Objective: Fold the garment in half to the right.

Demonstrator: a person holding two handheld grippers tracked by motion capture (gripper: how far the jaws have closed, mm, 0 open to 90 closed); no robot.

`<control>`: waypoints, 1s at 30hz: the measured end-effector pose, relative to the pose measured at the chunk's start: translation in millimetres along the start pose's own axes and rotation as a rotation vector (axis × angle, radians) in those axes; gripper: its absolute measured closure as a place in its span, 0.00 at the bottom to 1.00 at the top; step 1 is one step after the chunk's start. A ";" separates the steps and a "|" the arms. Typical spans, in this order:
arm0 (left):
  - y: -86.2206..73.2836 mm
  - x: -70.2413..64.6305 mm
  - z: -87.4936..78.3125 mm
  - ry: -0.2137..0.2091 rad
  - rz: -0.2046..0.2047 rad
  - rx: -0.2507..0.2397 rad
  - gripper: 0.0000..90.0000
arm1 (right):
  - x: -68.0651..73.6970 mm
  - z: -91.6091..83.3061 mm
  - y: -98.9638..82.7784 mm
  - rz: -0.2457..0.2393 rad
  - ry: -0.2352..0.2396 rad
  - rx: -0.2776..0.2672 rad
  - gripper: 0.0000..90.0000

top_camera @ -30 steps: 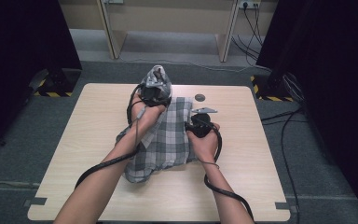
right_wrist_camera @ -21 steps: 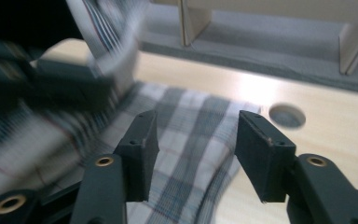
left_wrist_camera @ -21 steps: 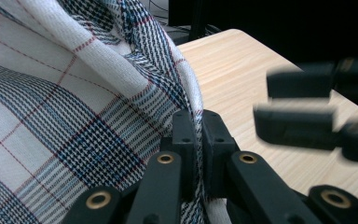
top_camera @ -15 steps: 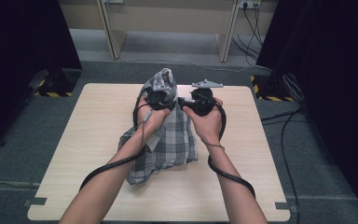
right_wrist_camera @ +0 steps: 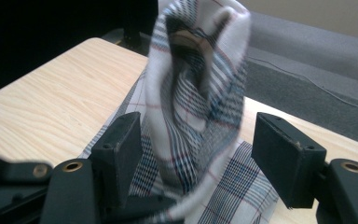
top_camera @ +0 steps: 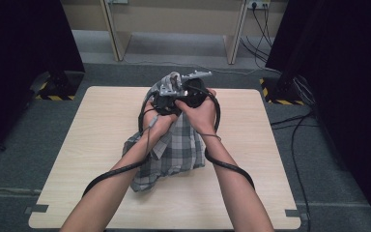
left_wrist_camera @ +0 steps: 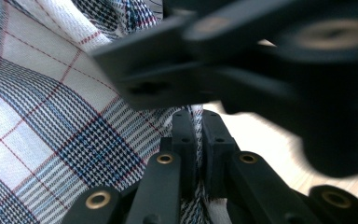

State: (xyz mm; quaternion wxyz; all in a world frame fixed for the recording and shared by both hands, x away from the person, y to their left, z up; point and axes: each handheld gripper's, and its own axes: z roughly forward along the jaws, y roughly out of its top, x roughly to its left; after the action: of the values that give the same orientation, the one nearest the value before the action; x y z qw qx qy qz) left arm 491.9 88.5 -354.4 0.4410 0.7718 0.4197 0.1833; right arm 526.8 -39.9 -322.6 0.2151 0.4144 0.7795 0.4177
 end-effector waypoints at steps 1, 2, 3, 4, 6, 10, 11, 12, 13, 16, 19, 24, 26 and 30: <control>0.0 -0.1 -0.2 0.000 0.001 0.002 0.94 | 0.4 2.1 1.8 0.000 -0.003 0.007 0.37; -0.1 -0.3 -0.3 0.000 0.003 0.004 0.94 | 1.0 3.8 3.6 0.001 -0.007 0.015 0.38; -0.1 -0.5 -0.6 0.000 0.005 0.005 0.94 | 1.0 5.4 5.0 -0.006 -0.012 0.016 0.38; -0.1 -0.7 -0.7 0.000 0.005 0.004 0.94 | 1.1 6.9 6.3 -0.013 -0.016 0.020 0.40; -0.1 -0.7 -1.3 0.002 0.007 0.001 0.94 | 1.2 9.8 8.1 -0.020 -0.018 0.029 0.45; -0.2 -0.5 -1.7 0.006 0.008 0.000 0.94 | 1.9 12.4 9.8 -0.030 -0.033 0.034 0.56; -0.1 -0.4 -1.9 0.007 0.009 -0.001 0.94 | 1.8 13.1 10.3 -0.033 -0.037 0.036 0.60; 0.0 -0.3 -2.1 0.009 0.012 -0.001 0.94 | 1.8 13.7 10.7 -0.034 -0.038 0.037 0.64; -0.1 -0.3 -2.0 0.010 0.012 -0.004 0.94 | 1.7 14.2 10.8 -0.031 -0.041 0.037 0.68; 0.3 -0.3 -2.5 0.012 0.013 -0.004 0.94 | 0.0 15.3 10.8 -0.022 -0.053 0.039 0.79; 0.4 -0.2 -2.4 0.015 0.012 -0.009 0.94 | -1.7 15.4 9.9 -0.018 -0.063 0.042 0.88; 1.1 0.9 -3.4 0.010 0.006 -0.019 0.92 | -3.2 14.4 9.7 -0.015 -0.066 0.036 0.91; 1.4 1.2 -3.9 -0.006 0.006 -0.021 0.88 | -4.2 14.3 9.7 -0.012 -0.065 0.036 0.92; 3.3 3.8 -8.1 -0.034 0.000 -0.026 0.76 | -6.9 14.3 8.5 -0.011 -0.066 0.031 0.92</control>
State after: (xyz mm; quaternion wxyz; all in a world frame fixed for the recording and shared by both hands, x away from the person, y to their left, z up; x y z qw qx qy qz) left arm 490.5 95.0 -347.6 0.4579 0.7690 0.4099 0.1757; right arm 544.4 -36.3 -323.6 0.2366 0.4269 0.7805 0.3906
